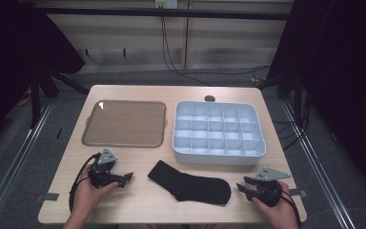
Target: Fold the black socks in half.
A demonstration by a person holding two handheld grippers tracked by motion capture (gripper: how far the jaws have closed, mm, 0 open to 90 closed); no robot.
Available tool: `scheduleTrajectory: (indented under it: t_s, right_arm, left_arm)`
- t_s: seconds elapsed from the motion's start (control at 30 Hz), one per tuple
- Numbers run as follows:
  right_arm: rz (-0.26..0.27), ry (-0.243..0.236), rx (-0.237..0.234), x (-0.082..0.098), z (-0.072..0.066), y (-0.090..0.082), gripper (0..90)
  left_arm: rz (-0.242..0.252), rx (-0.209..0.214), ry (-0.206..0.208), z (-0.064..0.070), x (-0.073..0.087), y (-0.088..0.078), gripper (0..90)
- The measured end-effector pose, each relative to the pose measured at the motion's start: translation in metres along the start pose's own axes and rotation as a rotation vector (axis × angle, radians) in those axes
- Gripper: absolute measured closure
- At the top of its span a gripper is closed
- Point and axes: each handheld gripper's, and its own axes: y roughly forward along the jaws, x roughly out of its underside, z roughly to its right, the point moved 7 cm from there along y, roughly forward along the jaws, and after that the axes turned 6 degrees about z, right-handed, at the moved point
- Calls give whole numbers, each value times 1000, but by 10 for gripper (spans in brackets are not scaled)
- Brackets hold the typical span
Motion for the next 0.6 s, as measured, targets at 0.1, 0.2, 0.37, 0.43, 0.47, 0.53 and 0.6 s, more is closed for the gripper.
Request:
scheduleTrajectory:
  t_s: [0.1, 0.2, 0.37, 0.43, 0.47, 0.53, 0.6]
  right_arm:
    - [-7, -15, -67, 1, -10, 1, 769]
    - [-7, -40, -92, 2, -14, 1, 840]
    - [-2, -48, -128, 5, -19, 1, 900]
    - [-5, -52, -135, 5, -20, 1, 900]
    - [-5, -57, -133, 5, -21, 0, 900]
    - [-2, -58, -143, 6, -23, 0, 900]
    - [-1, -59, -144, 6, -25, 0, 900]
  left_arm:
    - [-29, 15, -2, 5, -4, 0, 165]
    - [-36, 36, -22, 12, -11, 0, 208]
    - [-8, 85, -56, 31, -35, -1, 225]
    - [-9, 107, -56, 41, -45, 0, 238]
    - [-13, 123, -52, 46, -49, 1, 244]
    - [-16, 145, -56, 56, -56, 4, 269]
    - [-43, 154, -62, 62, -58, 9, 320]
